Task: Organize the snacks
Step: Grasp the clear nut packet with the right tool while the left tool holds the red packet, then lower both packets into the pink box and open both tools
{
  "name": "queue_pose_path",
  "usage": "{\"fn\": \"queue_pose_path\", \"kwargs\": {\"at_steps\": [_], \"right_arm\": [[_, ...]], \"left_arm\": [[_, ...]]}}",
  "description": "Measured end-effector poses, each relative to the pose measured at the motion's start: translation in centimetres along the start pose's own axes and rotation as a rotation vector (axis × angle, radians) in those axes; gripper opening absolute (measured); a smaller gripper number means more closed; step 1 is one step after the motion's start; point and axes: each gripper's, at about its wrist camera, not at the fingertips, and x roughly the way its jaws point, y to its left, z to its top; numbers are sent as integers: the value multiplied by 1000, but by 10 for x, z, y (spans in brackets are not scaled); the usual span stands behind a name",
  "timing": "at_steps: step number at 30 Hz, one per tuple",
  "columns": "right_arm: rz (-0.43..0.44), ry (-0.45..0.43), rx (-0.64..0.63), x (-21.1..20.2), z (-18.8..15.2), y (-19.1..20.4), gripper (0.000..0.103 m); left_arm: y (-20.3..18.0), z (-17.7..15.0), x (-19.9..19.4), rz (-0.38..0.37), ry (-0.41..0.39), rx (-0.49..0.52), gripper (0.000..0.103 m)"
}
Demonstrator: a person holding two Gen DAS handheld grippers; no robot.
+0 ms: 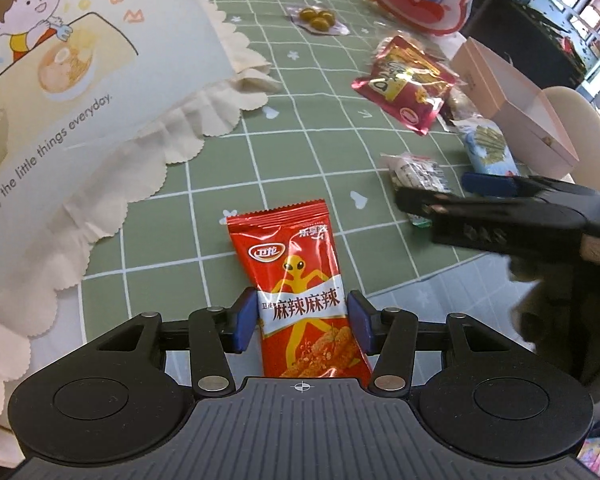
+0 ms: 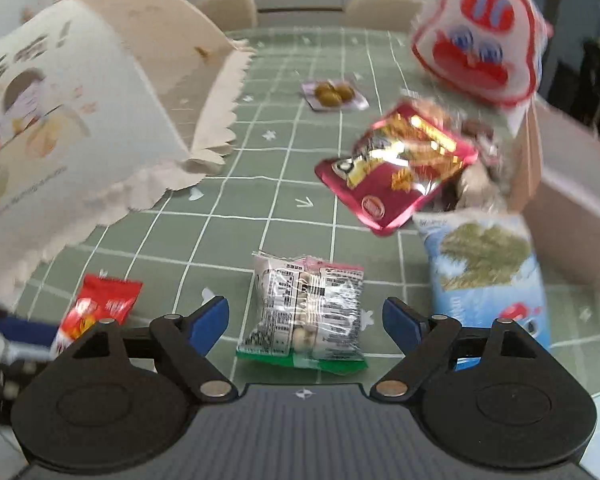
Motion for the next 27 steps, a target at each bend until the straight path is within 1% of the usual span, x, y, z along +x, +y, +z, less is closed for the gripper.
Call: {"fn": "queue_pose_path", "kwargs": {"at_steps": [2,4,5,6,8,10,12,14,17,19,21,23,25,27], "right_arm": [[-7,9,34,8,0,-1,85],[-14,24,40,13,-1,0,68],[-35,23,30,13,-3,3,58],[-41,25,15,10,-3,5,57],[-21,13,10,-7,-7,2,57],[-10,0,40,-29,-12,-10,56],[-26,-20,92,-56,-17,-30,56],[-88,-57,143,-84,-21,-55,56],[-226,-125,206,-122,-21,-94,56],[-323,-184,256,-151,-19,-121,56],[-400,-236,280,-174,-15,-144,56],[-481,-286,286,-197,-7,-168,56],[-542,-320,295,-216,5,-194,56],[-574,-348,298,-229,16,-219,56]], "left_arm": [[-3,1,-1,3,1,12,54],[-7,1,-1,-3,4,28,54],[-10,1,-1,-7,6,36,54],[-13,2,-1,-15,9,47,54],[-21,2,0,-41,18,71,54],[-33,3,3,-86,41,99,54],[-50,4,7,-142,67,136,54],[-76,9,9,-215,85,194,54],[-124,20,6,-327,77,308,54],[-161,38,2,-407,68,376,54],[-195,66,-4,-485,43,404,54],[-231,108,-17,-536,-31,427,54],[-263,149,-29,-541,-125,446,54],[-295,189,-39,-506,-236,456,54]]}}
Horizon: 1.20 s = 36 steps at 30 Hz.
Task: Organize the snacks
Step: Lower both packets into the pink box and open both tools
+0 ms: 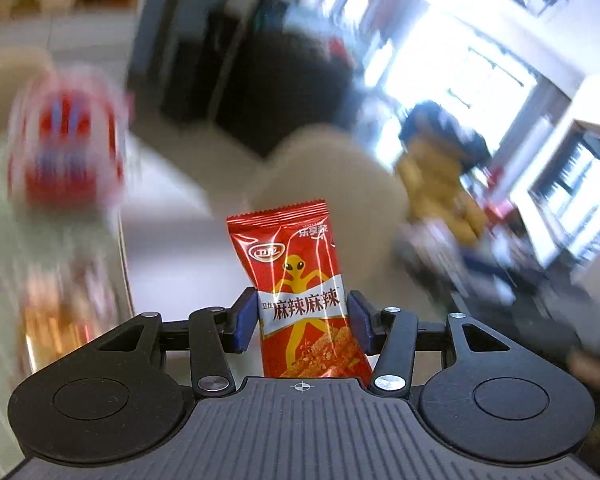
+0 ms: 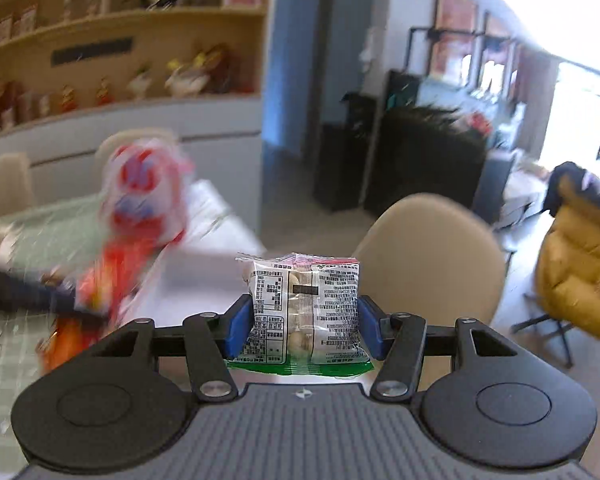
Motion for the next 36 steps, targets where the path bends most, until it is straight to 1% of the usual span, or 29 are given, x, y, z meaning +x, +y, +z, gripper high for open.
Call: {"fn": "queue_pose_path", "kwargs": {"at_steps": [2,3,4,6,8,10,13,15,16,18,20,22,25,27,29,30,32,33,36], "right_arm": [[-21,-27,4,10,20,-21,56],[-33,-37,14,16,27,-31,56],[-45,-43,29,21,32,-39,56],[-55,-43,69,30,35,-54,56],[-51,-28,114,40,30,-65,56],[-39,-3,133,50,18,-68,56],[-22,52,121,70,-4,-61,56],[-8,88,101,83,-12,-54,56],[2,100,88,87,-15,-49,56],[26,118,55,96,-18,-35,56],[55,134,26,109,-19,-21,56],[86,149,10,123,-14,-4,56],[152,171,-9,149,-11,23,56],[189,190,-9,165,-11,39,56],[225,224,-7,181,-16,54,57],[232,244,-13,188,-19,59,60],[218,280,-25,201,-25,73,64],[213,293,-33,205,-28,80,67],[191,291,-80,205,-35,98,68]], "left_arm": [[-4,37,16,41,-63,14,54],[-4,52,28,54,-77,15,54],[-2,60,40,64,-75,17,54],[5,62,66,83,-59,11,54],[18,52,93,100,-11,10,54],[37,32,124,145,44,1,54],[67,-1,169,193,166,-31,55],[79,-20,189,221,245,-45,55],[86,-28,190,216,265,-44,54],[87,-37,186,178,269,-37,54],[84,-40,171,159,244,-43,54],[87,-40,148,148,186,-77,54],[82,-51,110,171,121,-88,54],[81,-62,94,190,119,-97,54],[90,-71,85,195,131,-133,54],[93,-79,76,203,130,-153,54],[105,-93,58,247,125,-176,54],[116,-97,51,282,124,-185,54],[159,-105,32,388,106,-264,54]]}}
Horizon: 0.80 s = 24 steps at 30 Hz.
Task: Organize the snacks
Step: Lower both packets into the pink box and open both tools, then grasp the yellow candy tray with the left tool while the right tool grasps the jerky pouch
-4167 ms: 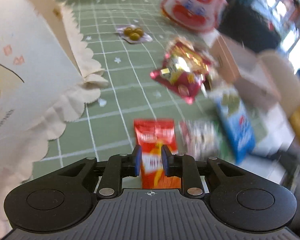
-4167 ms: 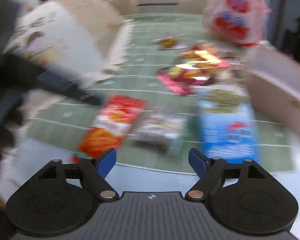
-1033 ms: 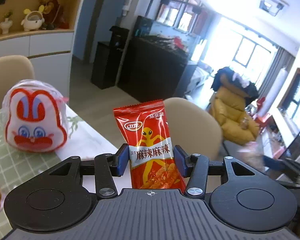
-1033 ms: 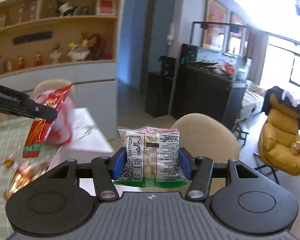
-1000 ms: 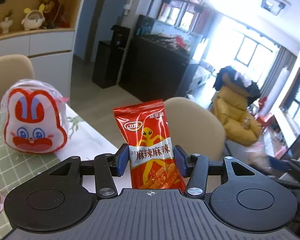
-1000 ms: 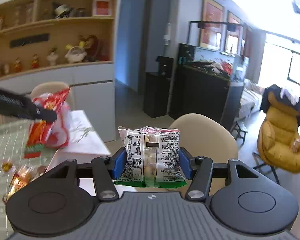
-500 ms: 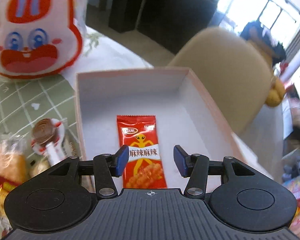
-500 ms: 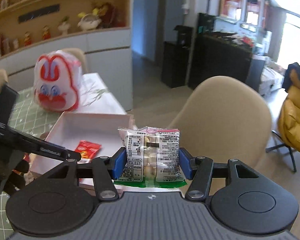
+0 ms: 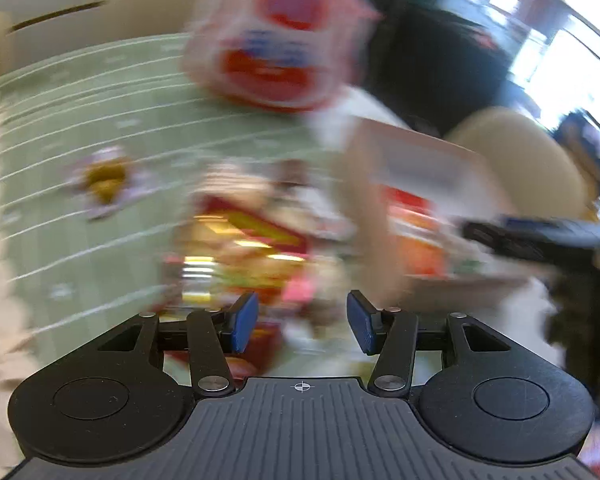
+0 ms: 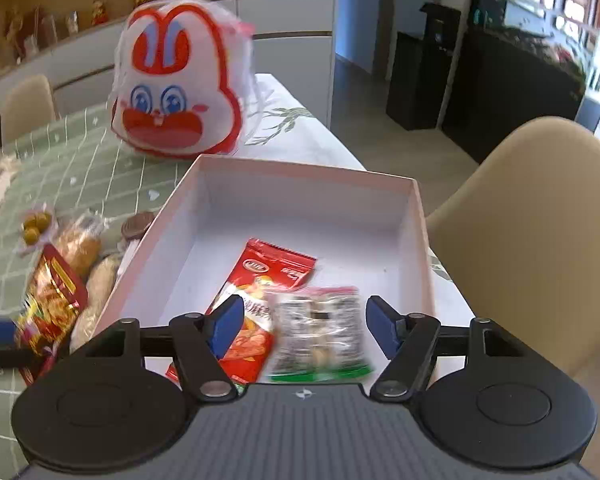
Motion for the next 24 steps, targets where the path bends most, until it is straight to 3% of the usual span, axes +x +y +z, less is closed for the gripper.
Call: {"fn": "queue_pose_path", "kwargs": {"at_steps": [3,6,8,17,21,24], "right_arm": [[-33,-30,-34,-6,-4,19,68],[-29,-55,-34,-25,-13,33,70],[-16,-66,-24,-34,-20,42,70],[-31,-29,29,-55,-54,51,70],[-28,-23,45,-65,-67,46,70],[25,-11,66,-69,-75,42,70]], "left_arm": [[46,16,-2,92,-69,-97,54],[78,40,3,175,-157,-87,54],[92,57,18,210,-170,-78,54],[111,86,87,278,-136,42,54],[108,78,92,268,-132,106,55],[108,66,79,205,-95,131,54]]}}
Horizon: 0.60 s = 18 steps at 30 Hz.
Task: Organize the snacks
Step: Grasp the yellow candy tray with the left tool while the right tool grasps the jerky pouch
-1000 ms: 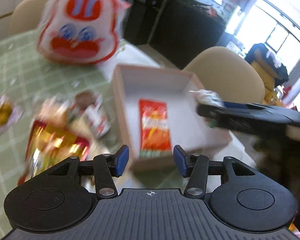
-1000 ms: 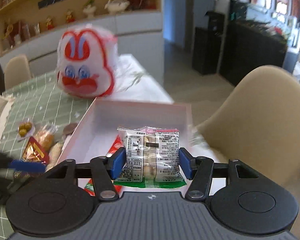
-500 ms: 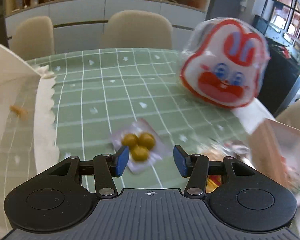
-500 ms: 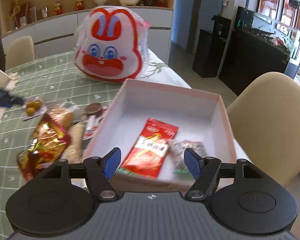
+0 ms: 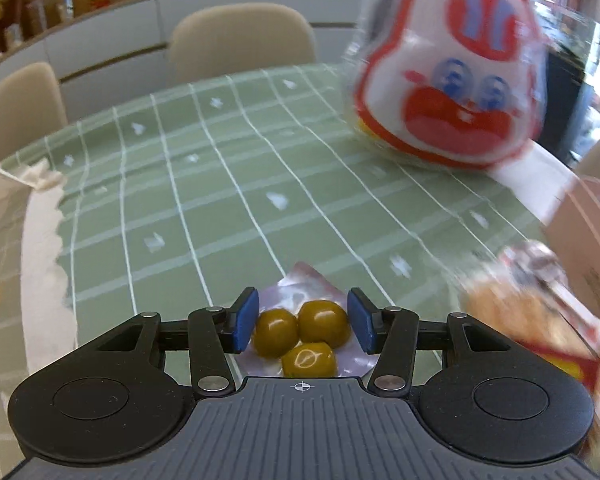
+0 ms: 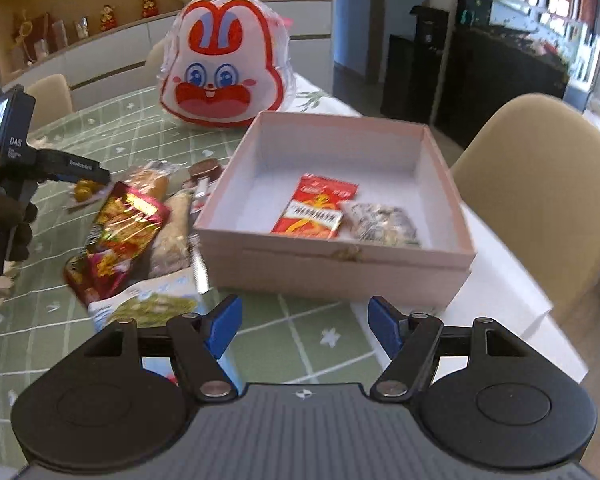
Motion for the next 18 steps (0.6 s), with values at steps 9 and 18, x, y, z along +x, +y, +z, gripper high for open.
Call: {"fn": "queue_pose_path", "kwargs": {"at_steps": [9,18], "right_arm": [[120,35,8,-1,-11,12,70],[164,55,-39,3,-13,28,70]], "left_arm": [[-24,-81,-81,-146,86,73,54],[-46,-131,-125,-154,66,189,55]]}}
